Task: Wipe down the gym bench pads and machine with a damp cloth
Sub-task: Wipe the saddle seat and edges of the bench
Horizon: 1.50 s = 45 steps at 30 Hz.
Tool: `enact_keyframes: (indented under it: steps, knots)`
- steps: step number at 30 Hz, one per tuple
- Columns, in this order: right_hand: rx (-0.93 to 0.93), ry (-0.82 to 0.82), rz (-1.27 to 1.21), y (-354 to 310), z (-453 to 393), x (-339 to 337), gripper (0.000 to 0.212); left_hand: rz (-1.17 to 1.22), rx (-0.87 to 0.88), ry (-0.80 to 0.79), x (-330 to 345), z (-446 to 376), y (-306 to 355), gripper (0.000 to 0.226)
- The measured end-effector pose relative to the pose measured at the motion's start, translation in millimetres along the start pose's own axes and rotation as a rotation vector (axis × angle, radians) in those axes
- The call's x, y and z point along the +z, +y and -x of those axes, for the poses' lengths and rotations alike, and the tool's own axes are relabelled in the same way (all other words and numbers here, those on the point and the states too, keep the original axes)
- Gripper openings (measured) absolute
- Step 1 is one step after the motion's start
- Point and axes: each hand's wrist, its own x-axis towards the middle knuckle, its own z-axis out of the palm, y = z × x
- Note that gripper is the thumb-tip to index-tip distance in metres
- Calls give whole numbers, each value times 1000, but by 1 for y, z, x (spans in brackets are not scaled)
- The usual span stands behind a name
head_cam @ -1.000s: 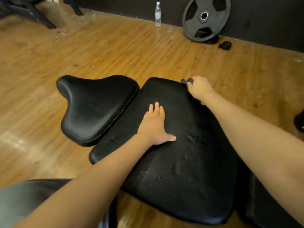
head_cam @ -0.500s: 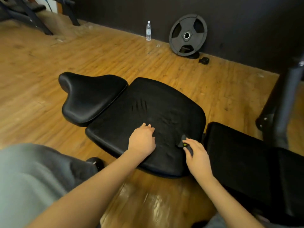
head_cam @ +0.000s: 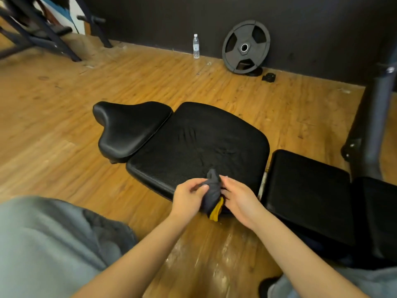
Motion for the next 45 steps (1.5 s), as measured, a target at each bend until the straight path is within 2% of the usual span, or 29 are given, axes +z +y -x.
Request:
enact_keyframes:
  steps: [2, 3, 6, 7, 8, 10, 12, 14, 16, 17, 19, 20, 21, 23, 25, 28, 31, 35, 39, 41, 45]
  knots:
    - [-62, -3, 338, 4, -3, 1, 28, 27, -45, 110, -13, 0, -11, 14]
    - [-116, -24, 500, 6, -4, 3, 34, 55, -63, 150, -17, 1, -14, 13]
    - [-269, -143, 995, 12, -1, 15, 72, 42, -73, 199, -18, 9, -20, 10]
    - [-321, -134, 1132, 17, 1, 20, 77, 38, -91, 202, -17, 11, -23, 11]
    - [-379, -91, 1240, 23, 2, 22, 75, 62, -121, 195, -17, 13, -27, 13]
    - [-459, 28, 1346, 34, 2, 22, 59, 173, -168, 170, -16, 19, -31, 17]
    - [-444, 116, 1385, 37, 3, 18, 44, 240, -175, 188, -9, 31, -28, 22]
    - [-397, 136, 1459, 35, 3, 13, 35, 285, -242, 264, 5, 45, -20, 26]
    - [-375, 128, 1601, 36, 8, 12, 30, 363, -448, 287, 17, 59, -14, 35]
    - [-375, 132, 1648, 37, 9, 12, 28, 422, -582, 247, 21, 62, -14, 41]
    - [-354, 127, 1680, 37, 12, 12, 33, 562, -790, 70, 22, 62, -19, 48]
    - [-322, 95, 1677, 34, 12, 11, 38, 659, -831, -17, 21, 59, -21, 46]
    - [-269, 34, 1660, 28, 11, 9, 45, 758, -843, -73, 21, 55, -22, 43]
    - [-156, -117, 1561, 10, 9, 3, 53, 892, -804, -74, 23, 46, -24, 39]
    - [-116, -172, 1448, -6, 10, -6, 52, 909, -765, -11, 26, 39, -25, 33]
    - [-178, -60, 1382, -19, 11, -23, 40, 792, -745, 109, 26, 34, -29, 30]
    - [-161, 25, 1299, -24, 8, -36, 29, 673, -707, 260, 18, 27, -37, 22]
    - [-110, 85, 1224, -22, 4, -40, 16, 401, -565, 516, -9, 19, -43, 46]
    - [-121, 118, 1229, -17, -1, -39, 10, 439, -393, 719, -35, -4, -49, 55]
    - [-140, 139, 1243, -14, -3, -40, 8, 471, -366, 764, -49, -27, -50, 57]
    - [-182, 178, 1257, -10, -4, -39, 7, 389, -353, 738, -71, -65, -54, 59]
